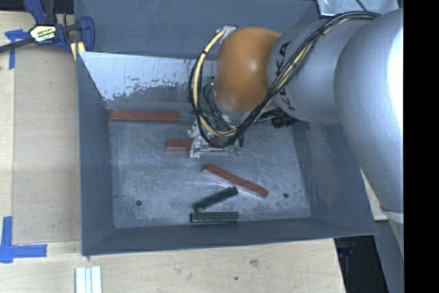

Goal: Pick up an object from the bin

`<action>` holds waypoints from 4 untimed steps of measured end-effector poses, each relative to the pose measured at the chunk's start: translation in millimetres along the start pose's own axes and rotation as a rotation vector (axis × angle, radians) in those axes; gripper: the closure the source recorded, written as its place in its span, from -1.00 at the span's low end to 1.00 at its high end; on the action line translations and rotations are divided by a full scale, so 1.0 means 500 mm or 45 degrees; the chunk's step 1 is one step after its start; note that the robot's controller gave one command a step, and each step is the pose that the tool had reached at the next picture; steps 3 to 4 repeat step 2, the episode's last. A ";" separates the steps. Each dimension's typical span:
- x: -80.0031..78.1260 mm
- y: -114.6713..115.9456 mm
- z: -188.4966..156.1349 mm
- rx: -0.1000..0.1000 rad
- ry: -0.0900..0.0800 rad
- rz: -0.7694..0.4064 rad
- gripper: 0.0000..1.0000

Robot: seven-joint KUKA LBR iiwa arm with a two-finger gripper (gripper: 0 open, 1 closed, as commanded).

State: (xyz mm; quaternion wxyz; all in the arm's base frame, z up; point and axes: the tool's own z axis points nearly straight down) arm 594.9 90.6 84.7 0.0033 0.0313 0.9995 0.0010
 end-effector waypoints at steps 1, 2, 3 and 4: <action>0.002 -0.001 -0.011 0.002 0.007 0.000 1.00; 0.004 -0.001 -0.047 0.003 0.013 0.002 1.00; 0.004 -0.001 -0.047 0.003 0.013 0.002 1.00; 0.004 -0.001 -0.047 0.003 0.013 0.002 1.00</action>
Offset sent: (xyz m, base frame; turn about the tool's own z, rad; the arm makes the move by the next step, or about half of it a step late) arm 0.0000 -0.0001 0.0291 0.0000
